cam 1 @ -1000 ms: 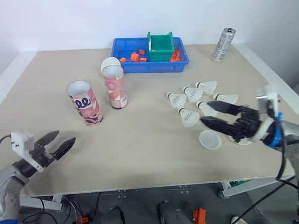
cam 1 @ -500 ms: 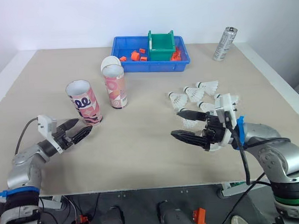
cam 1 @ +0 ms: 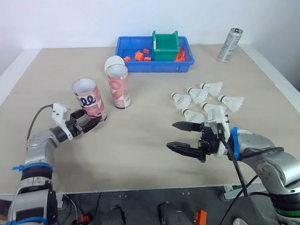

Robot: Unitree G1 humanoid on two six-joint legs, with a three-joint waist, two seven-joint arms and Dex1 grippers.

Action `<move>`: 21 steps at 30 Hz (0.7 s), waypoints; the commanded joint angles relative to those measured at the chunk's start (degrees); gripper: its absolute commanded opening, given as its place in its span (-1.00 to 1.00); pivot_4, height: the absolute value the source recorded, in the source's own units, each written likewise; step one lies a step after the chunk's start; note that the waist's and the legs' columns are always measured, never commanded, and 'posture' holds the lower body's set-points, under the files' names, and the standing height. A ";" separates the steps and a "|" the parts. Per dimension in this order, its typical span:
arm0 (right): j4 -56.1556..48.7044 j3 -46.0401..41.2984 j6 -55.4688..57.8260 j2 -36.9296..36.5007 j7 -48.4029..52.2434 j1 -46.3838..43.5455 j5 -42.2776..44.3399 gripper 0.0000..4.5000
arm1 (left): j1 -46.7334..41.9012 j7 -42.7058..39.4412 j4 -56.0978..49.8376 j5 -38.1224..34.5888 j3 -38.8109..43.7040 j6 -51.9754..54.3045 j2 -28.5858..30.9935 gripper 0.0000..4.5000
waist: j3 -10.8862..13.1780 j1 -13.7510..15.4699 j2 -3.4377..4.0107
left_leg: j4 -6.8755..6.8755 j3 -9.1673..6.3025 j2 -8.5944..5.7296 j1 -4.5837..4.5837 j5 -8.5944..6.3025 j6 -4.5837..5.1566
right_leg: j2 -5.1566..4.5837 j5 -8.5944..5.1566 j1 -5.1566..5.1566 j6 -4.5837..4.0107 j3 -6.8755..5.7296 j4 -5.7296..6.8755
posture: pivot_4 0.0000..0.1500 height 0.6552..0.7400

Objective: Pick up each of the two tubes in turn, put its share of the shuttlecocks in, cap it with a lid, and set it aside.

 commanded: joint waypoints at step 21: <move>-2.02 -7.86 0.17 2.60 -5.01 -2.49 6.38 0.99 | -7.02 1.66 8.05 4.58 -0.60 -9.30 -2.62 1.00 | 0.00 -0.02 0.00 | 0.05 -0.40 -0.04 -0.02 0.02 0.01 | 0.06 0.02 0.13 0.02 -0.21 0.04 | 1.00 0.92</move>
